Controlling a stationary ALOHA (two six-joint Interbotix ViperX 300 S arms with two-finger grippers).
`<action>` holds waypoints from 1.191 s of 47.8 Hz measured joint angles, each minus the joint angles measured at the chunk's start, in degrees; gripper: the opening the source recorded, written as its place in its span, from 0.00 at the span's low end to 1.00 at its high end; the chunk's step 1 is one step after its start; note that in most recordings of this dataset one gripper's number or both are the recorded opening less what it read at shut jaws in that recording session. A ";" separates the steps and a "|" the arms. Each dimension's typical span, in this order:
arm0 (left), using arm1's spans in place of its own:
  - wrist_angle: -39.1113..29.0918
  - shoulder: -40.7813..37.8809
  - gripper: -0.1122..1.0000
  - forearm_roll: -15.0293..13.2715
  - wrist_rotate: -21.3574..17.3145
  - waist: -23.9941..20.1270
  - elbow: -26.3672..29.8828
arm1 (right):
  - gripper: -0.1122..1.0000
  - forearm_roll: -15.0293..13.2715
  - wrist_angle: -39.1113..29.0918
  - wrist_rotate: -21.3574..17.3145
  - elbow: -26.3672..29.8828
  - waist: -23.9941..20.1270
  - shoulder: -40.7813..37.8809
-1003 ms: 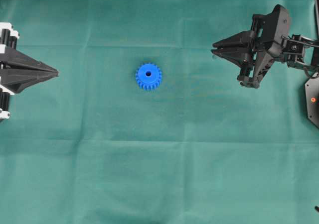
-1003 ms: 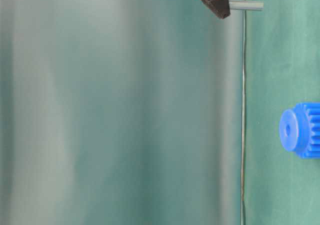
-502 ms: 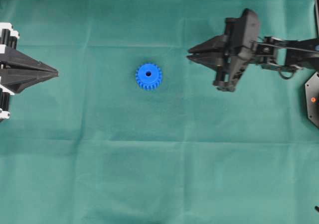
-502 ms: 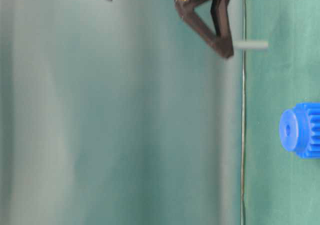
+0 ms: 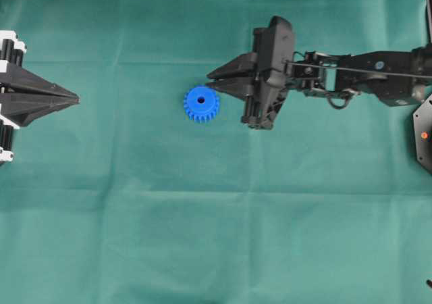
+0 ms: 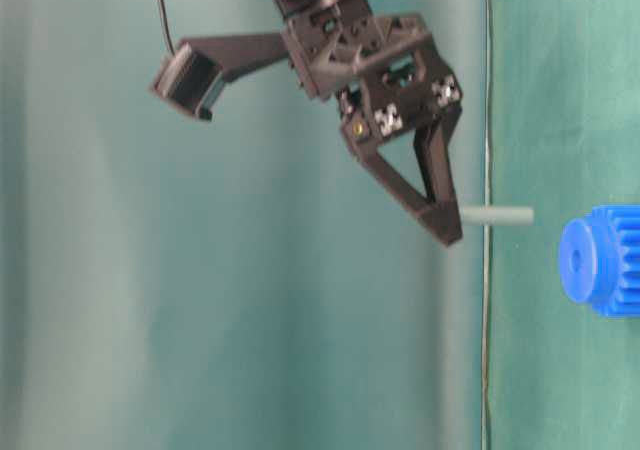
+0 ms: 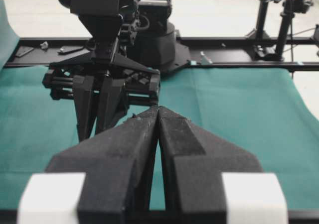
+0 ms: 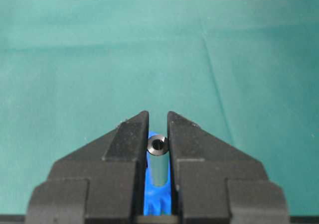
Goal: Insert the shaft placed at a random location into the center hole of the small gear at another random location.
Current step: 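Carry the shaft left and position it above the blue gear's hole, then lower the shaft into the blue gear's center hole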
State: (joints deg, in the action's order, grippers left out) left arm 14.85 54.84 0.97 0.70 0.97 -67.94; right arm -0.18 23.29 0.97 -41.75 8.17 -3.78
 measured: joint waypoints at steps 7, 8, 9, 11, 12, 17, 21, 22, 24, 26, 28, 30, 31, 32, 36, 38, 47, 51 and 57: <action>0.00 0.00 0.10 0.00 0.00 0.09 0.09 | 0.20 0.00 0.00 0.09 1.85 -0.09 -1.41; 0.00 0.09 0.10 0.00 0.00 0.09 0.00 | 0.20 0.00 -0.09 0.09 2.02 -0.18 -1.58; 0.00 0.00 0.10 0.00 0.00 0.09 0.00 | 0.20 0.00 -0.09 0.18 2.29 -0.09 -1.85; 0.00 0.00 0.10 0.00 0.00 0.00 0.00 | 0.20 0.00 -0.09 0.18 2.72 -0.18 -2.20; 0.00 0.00 0.10 0.00 0.00 0.00 0.00 | 0.20 0.00 -0.18 0.18 2.90 -0.18 -2.37; 0.00 0.00 0.10 0.00 0.00 0.00 0.00 | 0.20 0.00 -0.44 0.18 3.87 -0.18 -3.16; 0.00 0.00 0.10 0.00 0.00 0.09 0.00 | 0.20 0.00 -0.44 0.18 4.31 -0.18 -3.78; 0.00 0.00 0.10 0.00 0.00 0.09 0.00 | 0.20 0.00 -0.44 0.26 4.39 -0.18 -3.87; 0.00 0.00 0.10 0.00 0.00 0.09 0.00 | 0.20 0.00 -0.44 0.18 4.57 -0.18 -4.04; 0.00 0.00 0.10 0.00 0.00 0.00 0.09 | 0.20 0.09 -0.53 0.26 4.75 -0.18 -4.13; -0.09 0.00 0.10 0.00 0.00 0.09 0.00 | 0.20 0.09 -0.44 0.26 4.75 -0.18 -4.13; -0.18 0.00 0.10 0.00 0.00 0.09 0.00 | 0.20 0.00 -0.53 0.26 4.75 -0.18 -4.13; -0.18 0.00 0.10 0.00 0.00 0.00 0.00 | 0.20 0.00 -0.53 0.26 4.75 -0.18 -4.13; -0.18 0.00 0.10 0.00 0.00 0.09 0.00 | 0.20 0.00 -0.44 0.26 4.75 -0.18 -4.13; -0.18 0.00 0.10 0.00 0.00 0.00 0.00 | 0.20 0.09 -0.44 0.26 4.66 -0.18 -4.13; -0.26 0.00 0.10 0.00 0.00 0.09 0.00 | 0.20 0.09 -0.44 0.26 4.75 -0.18 -4.13; -0.26 0.00 0.10 0.00 0.00 0.00 0.00 | 0.20 0.09 -1.05 0.26 4.75 -0.18 -4.13; -0.18 0.00 0.10 0.00 0.00 0.09 0.00 | 0.20 0.09 -1.05 0.26 4.75 -0.26 -4.13; -0.26 0.00 0.10 0.00 0.00 0.09 0.00 | 0.20 0.09 -1.05 0.26 4.75 -0.35 -4.13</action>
State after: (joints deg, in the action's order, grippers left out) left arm 14.59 54.84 0.97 0.70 1.05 -67.94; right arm -0.09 22.24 1.23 -37.00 7.82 -7.91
